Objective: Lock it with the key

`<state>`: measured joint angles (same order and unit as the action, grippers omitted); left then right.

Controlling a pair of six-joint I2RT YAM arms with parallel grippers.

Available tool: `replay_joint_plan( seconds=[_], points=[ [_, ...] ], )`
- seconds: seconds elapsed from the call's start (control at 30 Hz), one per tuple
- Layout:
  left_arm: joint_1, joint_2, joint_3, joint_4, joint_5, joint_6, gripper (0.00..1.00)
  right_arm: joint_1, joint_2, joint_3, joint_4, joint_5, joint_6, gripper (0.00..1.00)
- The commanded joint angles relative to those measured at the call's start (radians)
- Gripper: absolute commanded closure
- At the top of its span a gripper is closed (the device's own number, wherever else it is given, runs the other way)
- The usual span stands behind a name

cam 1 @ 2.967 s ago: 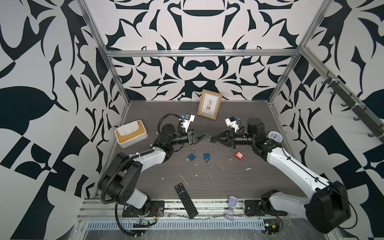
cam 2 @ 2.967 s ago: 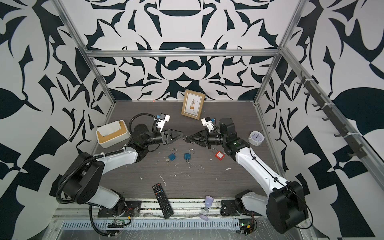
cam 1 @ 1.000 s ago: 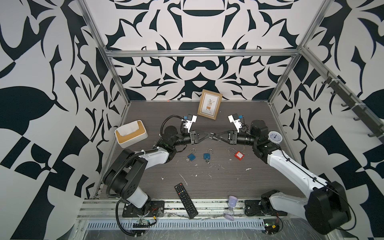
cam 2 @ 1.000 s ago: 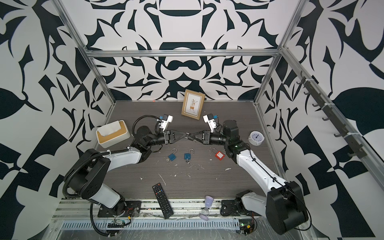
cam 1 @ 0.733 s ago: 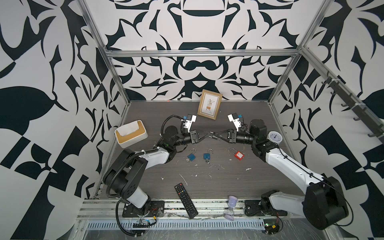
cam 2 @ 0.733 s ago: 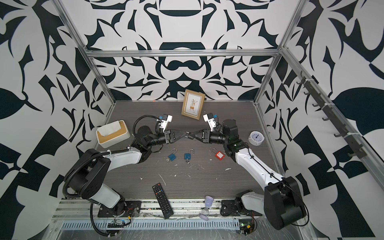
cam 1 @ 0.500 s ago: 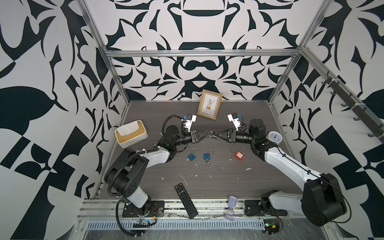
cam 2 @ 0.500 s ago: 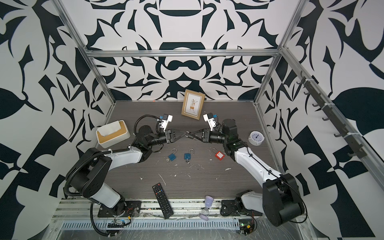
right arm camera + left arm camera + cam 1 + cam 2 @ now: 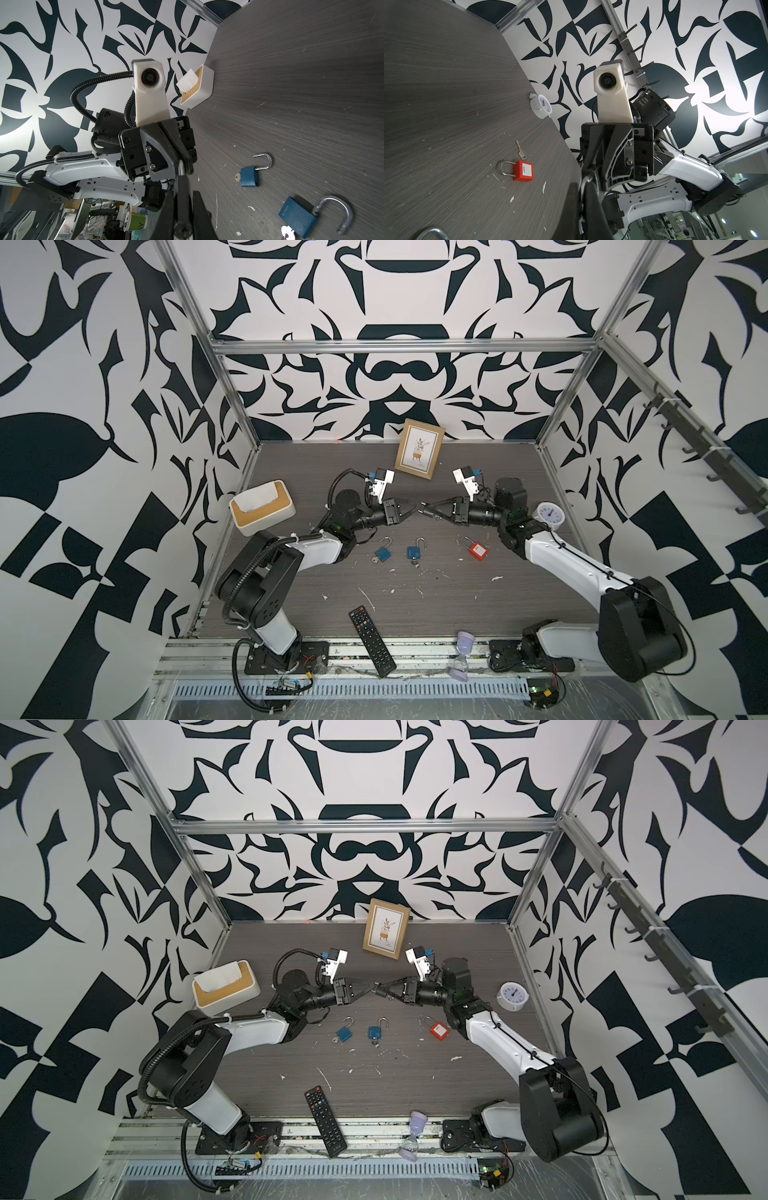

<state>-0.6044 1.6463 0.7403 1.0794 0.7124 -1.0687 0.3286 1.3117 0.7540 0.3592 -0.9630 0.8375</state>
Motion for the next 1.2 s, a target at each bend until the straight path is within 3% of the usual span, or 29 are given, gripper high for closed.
replay_joint_plan(
  seconds=[0.0,0.27,0.37,0.47,0.5,0.6,0.7,1.17],
  points=[
    [-0.159,0.01,0.052,0.107,0.237,0.002,1.0,0.086,0.036,0.057,0.106,0.057,0.015,1.0],
    [-0.029,0.041,-0.048,0.226,0.144,-0.108,1.0,0.078,0.016,0.05,0.017,0.06,0.007,1.0],
    [0.024,0.083,-0.068,0.346,0.167,-0.201,1.0,0.071,0.0,0.039,-0.017,0.03,0.003,1.0],
    [0.04,0.083,-0.071,0.347,0.199,-0.2,1.0,0.054,-0.007,0.024,-0.02,-0.025,0.015,1.0],
    [0.04,0.075,-0.077,0.346,0.205,-0.194,0.95,0.047,-0.013,0.02,-0.028,-0.04,0.015,1.0],
    [0.049,0.054,-0.09,0.345,0.215,-0.189,0.66,0.022,-0.033,0.002,-0.045,-0.077,0.015,1.0],
    [0.057,0.035,-0.102,0.345,0.219,-0.188,0.57,0.004,-0.051,-0.014,-0.048,-0.105,0.016,1.0],
    [0.054,0.031,-0.094,0.346,0.241,-0.193,0.68,0.001,-0.043,-0.044,0.07,-0.128,0.096,1.0]
  ],
)
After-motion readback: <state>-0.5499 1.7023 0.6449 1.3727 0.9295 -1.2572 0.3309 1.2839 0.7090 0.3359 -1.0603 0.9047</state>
